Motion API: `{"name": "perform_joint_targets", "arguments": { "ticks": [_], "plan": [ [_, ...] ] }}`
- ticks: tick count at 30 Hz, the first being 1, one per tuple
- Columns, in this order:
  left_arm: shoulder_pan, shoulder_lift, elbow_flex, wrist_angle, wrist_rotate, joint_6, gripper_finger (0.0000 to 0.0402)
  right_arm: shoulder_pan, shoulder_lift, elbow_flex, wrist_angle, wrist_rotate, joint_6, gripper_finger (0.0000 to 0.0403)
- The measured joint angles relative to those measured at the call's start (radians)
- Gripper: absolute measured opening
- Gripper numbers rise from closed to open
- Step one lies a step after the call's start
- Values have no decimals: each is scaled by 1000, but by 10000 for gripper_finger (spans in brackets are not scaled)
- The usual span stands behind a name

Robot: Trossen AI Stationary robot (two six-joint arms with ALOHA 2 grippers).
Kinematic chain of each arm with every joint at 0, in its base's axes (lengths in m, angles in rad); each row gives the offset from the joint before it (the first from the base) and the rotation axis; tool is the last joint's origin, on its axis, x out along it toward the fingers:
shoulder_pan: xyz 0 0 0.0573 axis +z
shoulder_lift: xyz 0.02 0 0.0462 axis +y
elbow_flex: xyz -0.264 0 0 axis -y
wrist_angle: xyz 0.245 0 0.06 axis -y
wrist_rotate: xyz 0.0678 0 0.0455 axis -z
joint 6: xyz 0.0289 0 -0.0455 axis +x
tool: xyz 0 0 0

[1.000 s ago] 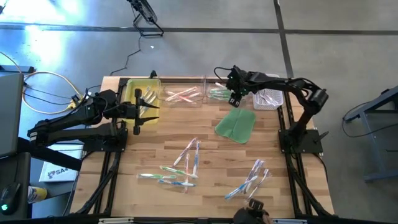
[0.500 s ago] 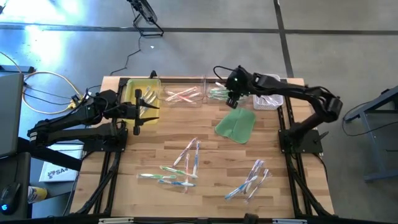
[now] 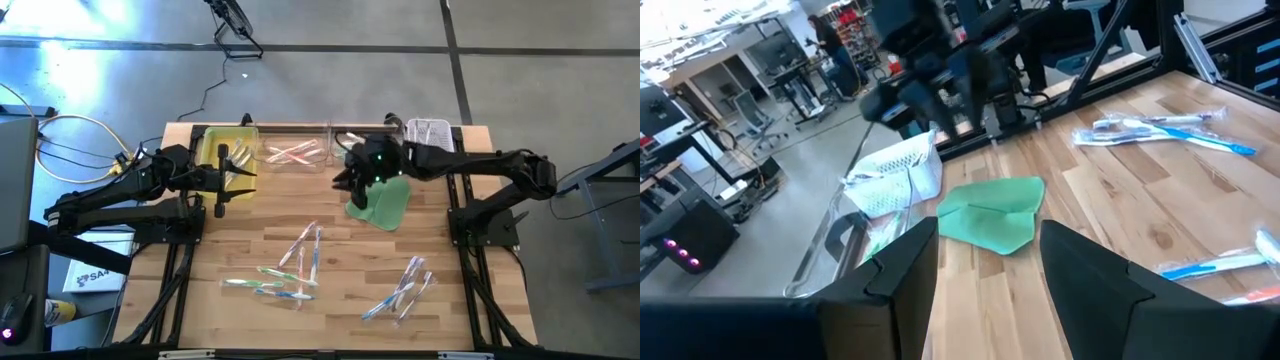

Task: Pick & Place Toothbrushes
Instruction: Put the purple toothbrush into the white bin

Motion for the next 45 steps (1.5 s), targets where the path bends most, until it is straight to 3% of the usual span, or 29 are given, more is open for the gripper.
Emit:
{"name": "perform_joint_targets", "arguments": {
  "ticks": [8, 12, 17, 23, 27, 37, 45],
  "plan": [
    [0, 0, 0, 0, 1, -49, 171, 132, 2, 0, 13, 51, 93, 89],
    [0, 0, 0, 0, 1, -133, 171, 209, 2, 0, -30, 191, 92, 89],
    [0, 0, 0, 0, 1, -134, 171, 285, 2, 0, -79, 356, 104, 89],
    [0, 0, 0, 1, 0, -138, 171, 341, 2, -23, -75, 442, 181, 85],
    [0, 0, 0, 1, 0, -139, 171, 365, 2, -100, -3, 443, 238, 69],
    [0, 12, 0, -24, 0, -143, 171, 437, -4, -334, 424, 439, 301, 44],
    [0, 70, 0, -24, 0, -143, 171, 470, -4, -353, 445, 438, 261, 42]
  ]
}}
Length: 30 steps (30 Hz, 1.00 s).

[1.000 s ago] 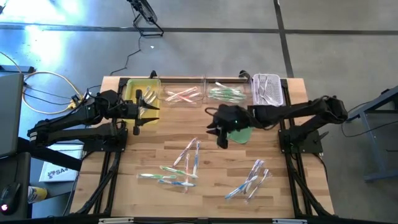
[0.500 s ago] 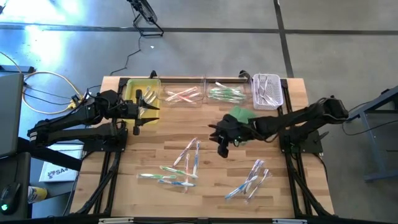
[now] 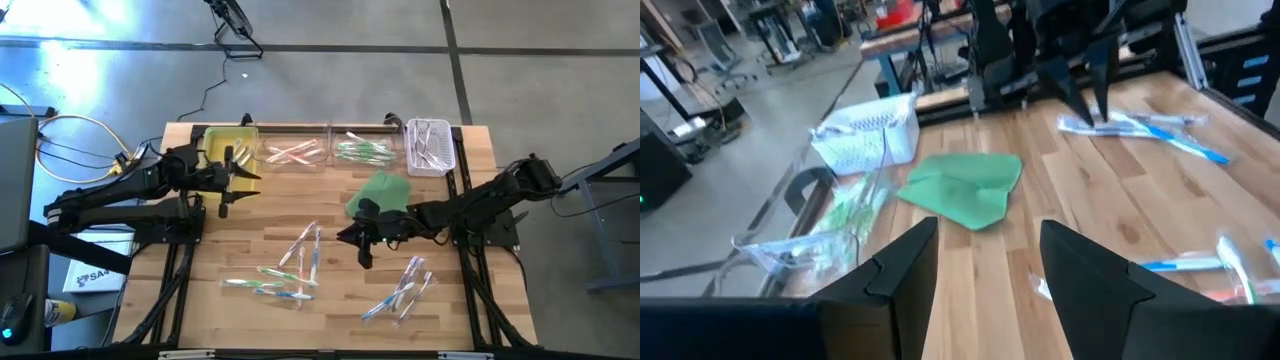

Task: Pick & Place Toothbrushes
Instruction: Put the purple toothbrush into the white bin

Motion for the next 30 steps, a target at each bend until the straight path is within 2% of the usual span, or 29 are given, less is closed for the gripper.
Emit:
{"name": "perform_joint_targets", "arguments": {
  "ticks": [14, 18, 24, 30],
  "plan": [
    [0, 146, 0, 3, 32, -79, 171, -2, -4, 0, -44, -4, -97, 42],
    [0, 170, 0, 4, 32, -92, 171, -14, -42, 0, -101, -26, -99, 42],
    [0, 184, 0, 10, 33, -105, 171, -39, -211, -96, -93, -23, -114, 42],
    [0, 184, 0, 25, 26, -100, 171, -39, -405, -324, 170, -26, -108, 42]
  ]
}}
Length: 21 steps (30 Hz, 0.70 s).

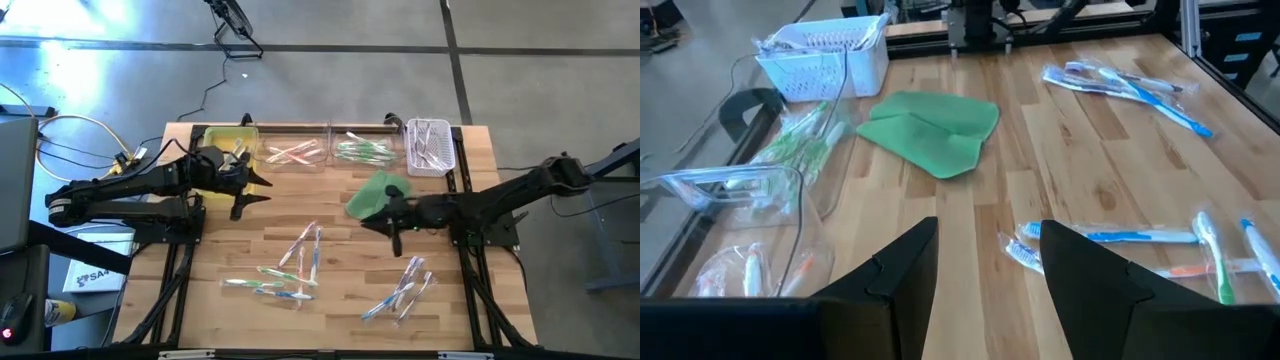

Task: Pick & Place Toothbrushes
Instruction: Put the purple toothbrush into the white bin

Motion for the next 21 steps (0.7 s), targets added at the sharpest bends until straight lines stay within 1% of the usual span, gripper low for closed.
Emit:
{"name": "perform_joint_targets", "arguments": {
  "ticks": [3, 6, 9, 13, 21],
  "plan": [
    [0, 0, 0, 22, -7, -44, 171, 0, -61, -104, 101, -1, 52, 42],
    [-4, 2, 0, 38, -9, -101, 171, 0, -82, -181, 179, -3, 93, 42],
    [-49, 17, 0, 52, -33, -148, 170, 0, -85, -231, 245, -2, 112, 42],
    [-156, 53, 0, 59, -121, -186, 170, 0, -85, -247, 263, 4, 115, 42],
    [-389, 173, 0, 113, -366, -317, 170, 0, -85, -247, 285, 0, 121, 42]
  ]
}}
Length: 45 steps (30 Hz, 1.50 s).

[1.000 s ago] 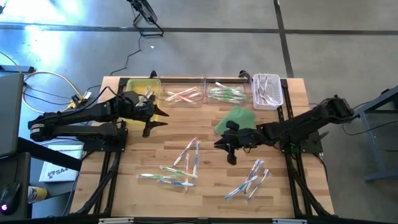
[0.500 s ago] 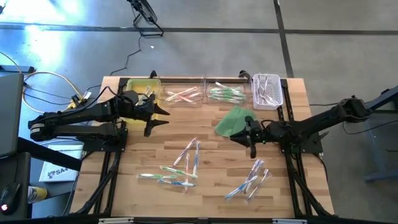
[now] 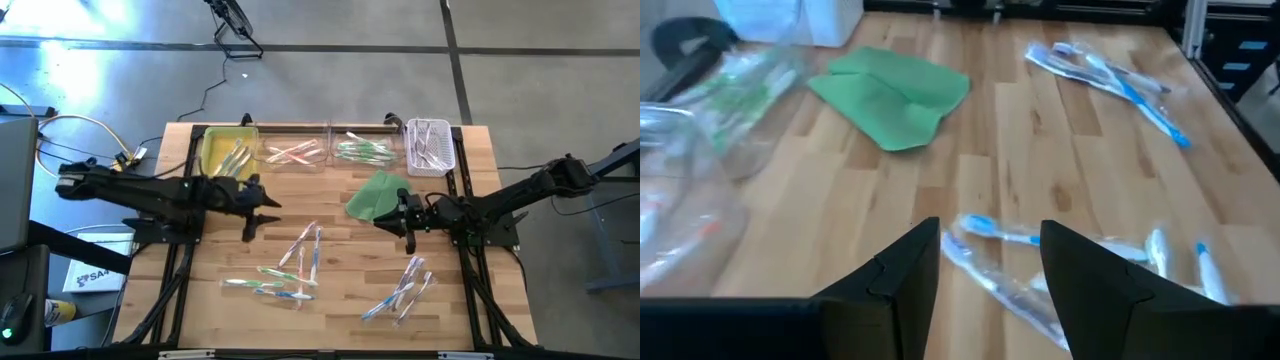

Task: Pick & Place Toothbrushes
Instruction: Put the purple toothbrush into the white bin

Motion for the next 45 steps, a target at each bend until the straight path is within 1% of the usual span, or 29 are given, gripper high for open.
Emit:
{"name": "perform_joint_targets", "arguments": {
  "ticks": [4, 9, 13, 18, 24, 30, 39, 45],
  "plan": [
    [-69, 72, 13, 13, -59, -71, 170, 0, 0, 0, 0, 0, 2, 42],
    [-108, 165, 60, 14, -63, -97, 170, 0, -10, 0, 15, -7, -6, 42],
    [-116, 229, 105, 18, -61, -96, 170, 0, -10, 0, 15, -7, -14, 42],
    [-114, 274, 134, 36, -59, -99, 170, 0, -10, 0, 15, -7, -31, 42],
    [-114, 336, 156, 62, -77, -172, 170, 0, -10, 0, 15, -5, -32, 42],
    [-114, 417, 198, 59, -77, -167, 170, 0, -10, 0, 15, -5, -32, 42],
    [-124, 516, 329, 41, -71, -62, 171, 0, -10, 0, 15, -7, -27, 42],
    [-130, 554, 397, -88, -63, -81, 171, 0, -9, 0, 15, -45, -33, 42]
  ]
}}
